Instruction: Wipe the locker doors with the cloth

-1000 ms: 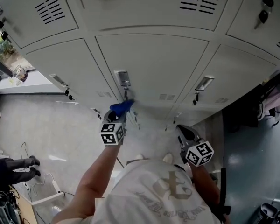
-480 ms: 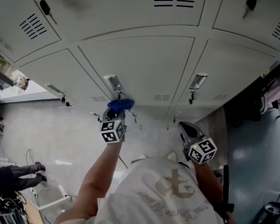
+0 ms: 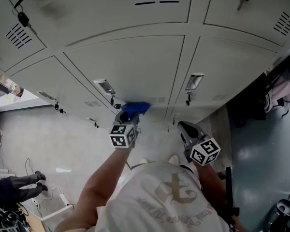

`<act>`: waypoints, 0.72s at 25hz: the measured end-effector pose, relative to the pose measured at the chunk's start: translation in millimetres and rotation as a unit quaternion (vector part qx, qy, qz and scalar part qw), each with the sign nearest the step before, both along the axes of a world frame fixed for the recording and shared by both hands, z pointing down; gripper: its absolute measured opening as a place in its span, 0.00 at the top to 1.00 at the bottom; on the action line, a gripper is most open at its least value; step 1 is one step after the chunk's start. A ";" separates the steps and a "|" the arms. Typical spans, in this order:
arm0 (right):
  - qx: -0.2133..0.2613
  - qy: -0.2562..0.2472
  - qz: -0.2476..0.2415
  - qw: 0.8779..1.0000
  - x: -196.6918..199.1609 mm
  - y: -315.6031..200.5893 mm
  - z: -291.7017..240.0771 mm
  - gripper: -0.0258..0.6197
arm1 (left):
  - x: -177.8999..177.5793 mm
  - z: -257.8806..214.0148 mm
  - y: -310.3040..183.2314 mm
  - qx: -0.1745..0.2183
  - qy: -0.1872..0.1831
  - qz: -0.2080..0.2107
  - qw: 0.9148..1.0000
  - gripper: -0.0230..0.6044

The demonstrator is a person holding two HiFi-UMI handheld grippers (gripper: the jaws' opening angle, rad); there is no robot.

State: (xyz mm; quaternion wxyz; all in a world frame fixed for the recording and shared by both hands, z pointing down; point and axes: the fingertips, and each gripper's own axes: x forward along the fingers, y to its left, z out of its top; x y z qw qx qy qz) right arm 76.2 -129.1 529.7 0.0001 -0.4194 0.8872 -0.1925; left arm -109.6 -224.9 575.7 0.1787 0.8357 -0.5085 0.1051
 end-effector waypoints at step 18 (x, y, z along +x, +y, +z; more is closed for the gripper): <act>-0.008 -0.019 -0.033 0.999 19.8 -4.4 4.8 0.95 | 122.3 18.0 4.1 -0.067 0.042 0.072 0.994 0.76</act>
